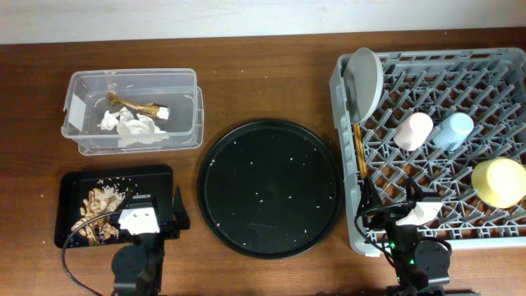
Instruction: Sort waste into correct bins and load items into the dishwasher rack
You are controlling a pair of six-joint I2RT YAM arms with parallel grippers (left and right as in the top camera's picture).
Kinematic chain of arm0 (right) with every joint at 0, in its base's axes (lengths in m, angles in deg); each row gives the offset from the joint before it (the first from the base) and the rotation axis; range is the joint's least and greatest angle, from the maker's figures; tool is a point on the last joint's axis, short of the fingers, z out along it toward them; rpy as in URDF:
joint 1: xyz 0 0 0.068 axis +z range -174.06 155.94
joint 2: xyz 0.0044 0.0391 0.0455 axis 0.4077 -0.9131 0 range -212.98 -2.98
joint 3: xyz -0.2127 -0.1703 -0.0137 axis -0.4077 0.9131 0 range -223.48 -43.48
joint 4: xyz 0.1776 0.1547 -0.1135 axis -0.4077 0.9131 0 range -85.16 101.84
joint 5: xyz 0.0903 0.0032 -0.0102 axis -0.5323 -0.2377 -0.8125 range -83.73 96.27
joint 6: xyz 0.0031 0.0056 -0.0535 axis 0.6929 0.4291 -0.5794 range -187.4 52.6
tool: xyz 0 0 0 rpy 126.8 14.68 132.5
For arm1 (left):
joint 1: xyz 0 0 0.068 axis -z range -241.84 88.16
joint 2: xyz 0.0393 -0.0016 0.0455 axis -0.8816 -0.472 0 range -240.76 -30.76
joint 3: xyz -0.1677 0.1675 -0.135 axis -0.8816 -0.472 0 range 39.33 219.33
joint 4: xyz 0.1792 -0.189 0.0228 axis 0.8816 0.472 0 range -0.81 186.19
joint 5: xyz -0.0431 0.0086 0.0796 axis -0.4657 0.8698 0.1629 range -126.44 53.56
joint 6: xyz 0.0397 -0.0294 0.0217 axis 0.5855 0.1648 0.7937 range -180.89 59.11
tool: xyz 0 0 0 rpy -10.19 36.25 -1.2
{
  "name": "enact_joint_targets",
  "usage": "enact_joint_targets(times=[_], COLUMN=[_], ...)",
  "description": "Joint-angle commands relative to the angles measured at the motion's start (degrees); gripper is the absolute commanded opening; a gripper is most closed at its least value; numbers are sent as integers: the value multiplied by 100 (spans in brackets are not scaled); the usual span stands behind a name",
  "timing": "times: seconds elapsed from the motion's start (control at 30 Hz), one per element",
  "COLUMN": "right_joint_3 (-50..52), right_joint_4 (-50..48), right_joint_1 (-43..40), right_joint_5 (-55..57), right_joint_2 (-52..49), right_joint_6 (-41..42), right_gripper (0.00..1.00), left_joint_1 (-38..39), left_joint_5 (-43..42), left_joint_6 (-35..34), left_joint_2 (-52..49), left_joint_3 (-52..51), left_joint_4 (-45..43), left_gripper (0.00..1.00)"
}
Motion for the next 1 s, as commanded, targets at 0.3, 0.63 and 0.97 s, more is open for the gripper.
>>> enact_joint_targets(times=[0.3, 0.63, 0.97], right_joint_3=[46, 46, 46], right_joint_4=[22, 22, 22], right_joint_1=[-37, -37, -37], right_joint_5=[50, 50, 50], right_joint_2=[39, 37, 37], right_joint_6=[-52, -52, -52], right_gripper=[98, 98, 99], left_joint_1=[-273, -282, -282], left_joint_5=[-785, -734, -732], left_joint_6=[1464, 1469, 1469], left_joint_2=[608, 608, 605], left_joint_3=[-243, -243, -243], left_joint_4=[-160, -153, -155], left_gripper=[99, 99, 100])
